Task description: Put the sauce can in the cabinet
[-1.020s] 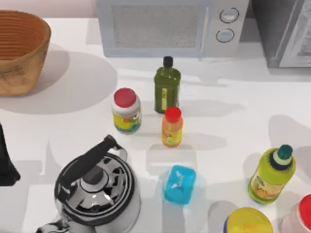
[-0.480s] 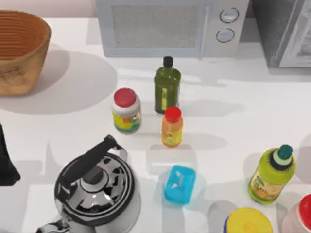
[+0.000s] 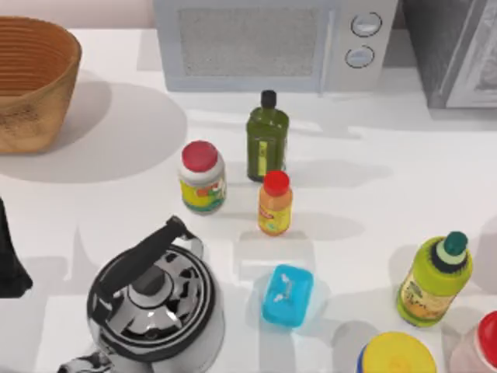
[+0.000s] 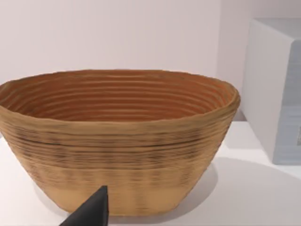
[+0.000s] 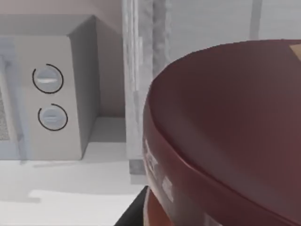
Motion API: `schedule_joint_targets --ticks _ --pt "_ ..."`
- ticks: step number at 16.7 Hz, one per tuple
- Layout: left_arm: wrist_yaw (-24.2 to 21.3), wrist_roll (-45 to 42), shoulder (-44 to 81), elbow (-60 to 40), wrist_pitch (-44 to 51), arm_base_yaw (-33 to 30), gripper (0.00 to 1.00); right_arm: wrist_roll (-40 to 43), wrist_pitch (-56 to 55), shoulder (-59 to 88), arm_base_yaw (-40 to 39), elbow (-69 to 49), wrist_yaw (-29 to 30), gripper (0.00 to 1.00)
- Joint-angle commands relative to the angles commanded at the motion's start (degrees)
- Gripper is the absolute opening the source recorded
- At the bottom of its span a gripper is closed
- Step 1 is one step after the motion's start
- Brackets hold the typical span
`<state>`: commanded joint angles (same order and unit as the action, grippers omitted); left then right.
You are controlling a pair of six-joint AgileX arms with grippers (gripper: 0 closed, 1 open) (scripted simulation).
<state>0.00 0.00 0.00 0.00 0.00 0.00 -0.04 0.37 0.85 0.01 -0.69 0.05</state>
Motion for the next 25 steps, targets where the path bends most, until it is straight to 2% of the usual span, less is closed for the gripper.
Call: schedule_joint_targets --ticks 3,7,13,19,22,25 --pt "0.0 0.0 0.0 0.0 0.0 0.0 1.0 -0.17 2.33 5.2 -0.3 -5.42 1.29 0.0" --pt "0.0 0.0 0.0 0.0 0.0 0.0 1.0 -1.11 7.58 18.49 -0.84 -20.95 4.47 0.0" --pt "0.0 0.0 0.0 0.0 0.0 0.0 1.0 -3.48 17.35 43.31 -2.41 -56.57 10.15 0.0" --pt "0.0 0.0 0.0 0.0 0.0 0.0 1.0 -3.33 25.42 65.78 -6.91 -90.55 12.14 0.0" --pt "0.0 0.0 0.0 0.0 0.0 0.0 1.0 -2.12 28.02 72.83 -9.42 -100.86 11.85 0.0" --pt "0.0 0.0 0.0 0.0 0.0 0.0 1.0 -1.05 29.29 76.32 -10.82 -105.73 11.54 0.0"
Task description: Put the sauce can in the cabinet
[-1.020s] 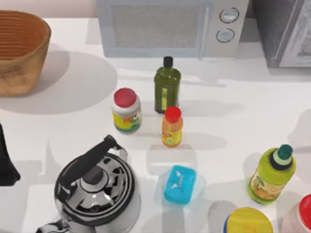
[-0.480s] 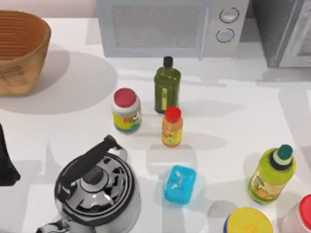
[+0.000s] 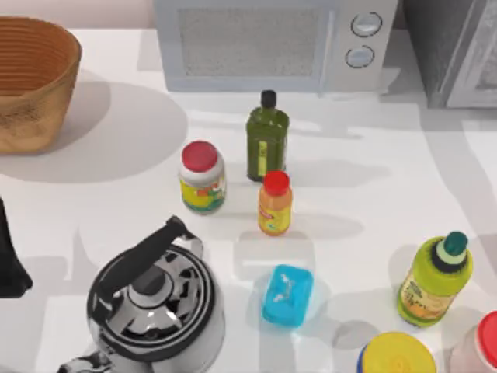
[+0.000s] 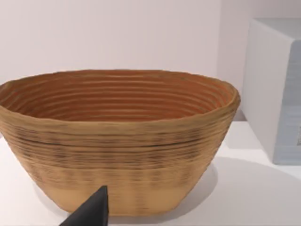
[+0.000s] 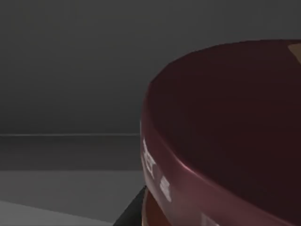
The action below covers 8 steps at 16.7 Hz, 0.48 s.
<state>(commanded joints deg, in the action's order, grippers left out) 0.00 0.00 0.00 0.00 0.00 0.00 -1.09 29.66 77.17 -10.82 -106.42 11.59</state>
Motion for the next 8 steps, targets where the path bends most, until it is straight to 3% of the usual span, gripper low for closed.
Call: schedule_joint_targets --ticks 8 --pt "0.0 0.0 0.0 0.0 0.0 0.0 1.0 0.07 -0.1 2.24 0.43 -1.65 -0.18 0.0"
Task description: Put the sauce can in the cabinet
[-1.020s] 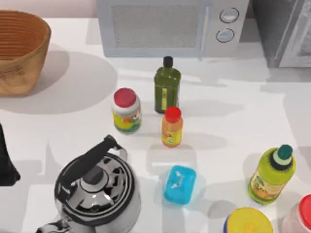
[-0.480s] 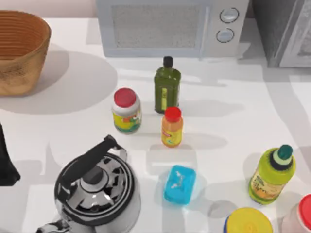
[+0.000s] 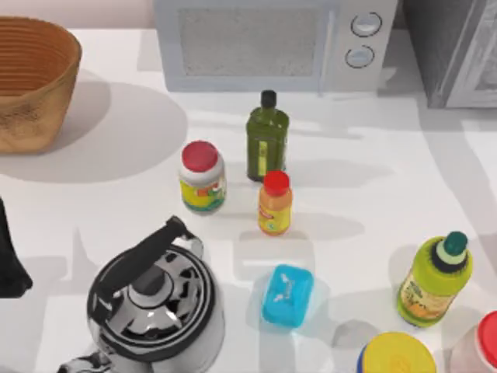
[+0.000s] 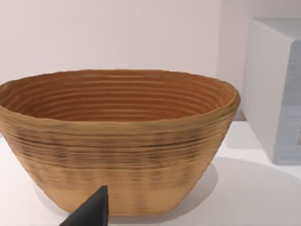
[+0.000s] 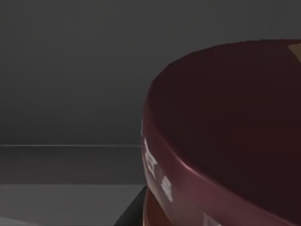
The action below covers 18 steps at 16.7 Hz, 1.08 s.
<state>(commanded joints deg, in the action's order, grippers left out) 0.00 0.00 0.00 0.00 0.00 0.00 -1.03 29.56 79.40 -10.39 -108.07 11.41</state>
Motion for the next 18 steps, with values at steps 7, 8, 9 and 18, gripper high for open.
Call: schedule_joint_targets --ticks 7,8,9,18 --pt "0.0 0.0 0.0 0.0 0.0 0.0 1.0 0.03 -1.84 12.12 1.92 -10.47 -1.61 0.0" --pt "0.0 0.0 0.0 0.0 0.0 0.0 1.0 -0.06 -2.14 13.8 2.16 -11.89 -1.88 0.0" --pt "0.0 0.0 0.0 0.0 0.0 0.0 1.0 -0.17 -2.42 15.29 2.35 -13.33 -2.2 0.0" --pt "0.0 0.0 0.0 0.0 0.0 0.0 1.0 -0.06 -4.37 27.67 4.45 -23.4 -4.18 0.0"
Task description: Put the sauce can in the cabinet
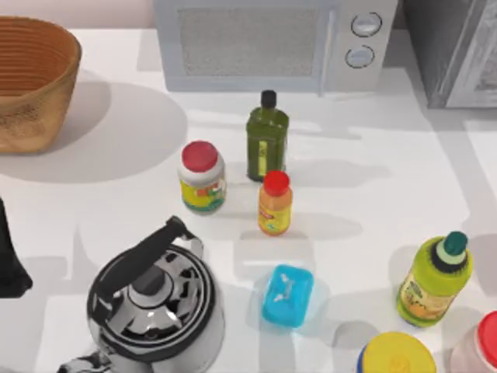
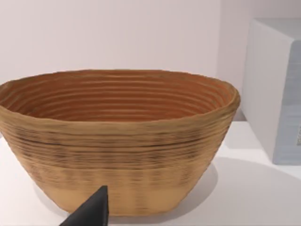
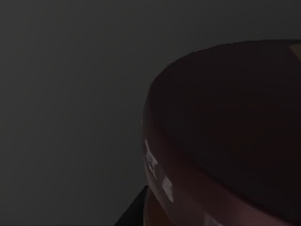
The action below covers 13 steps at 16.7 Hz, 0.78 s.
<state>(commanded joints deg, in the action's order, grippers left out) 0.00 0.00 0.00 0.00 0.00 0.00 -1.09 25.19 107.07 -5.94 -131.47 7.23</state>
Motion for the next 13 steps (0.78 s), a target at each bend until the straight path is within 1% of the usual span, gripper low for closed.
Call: schedule_joint_targets --ticks 3,13 --pt "0.0 0.0 0.0 0.0 0.0 0.0 1.0 0.0 0.0 0.0 0.0 0.0 0.0 0.0" --pt "0.0 0.0 0.0 0.0 0.0 0.0 1.0 0.0 0.0 0.0 0.0 0.0 0.0 0.75"
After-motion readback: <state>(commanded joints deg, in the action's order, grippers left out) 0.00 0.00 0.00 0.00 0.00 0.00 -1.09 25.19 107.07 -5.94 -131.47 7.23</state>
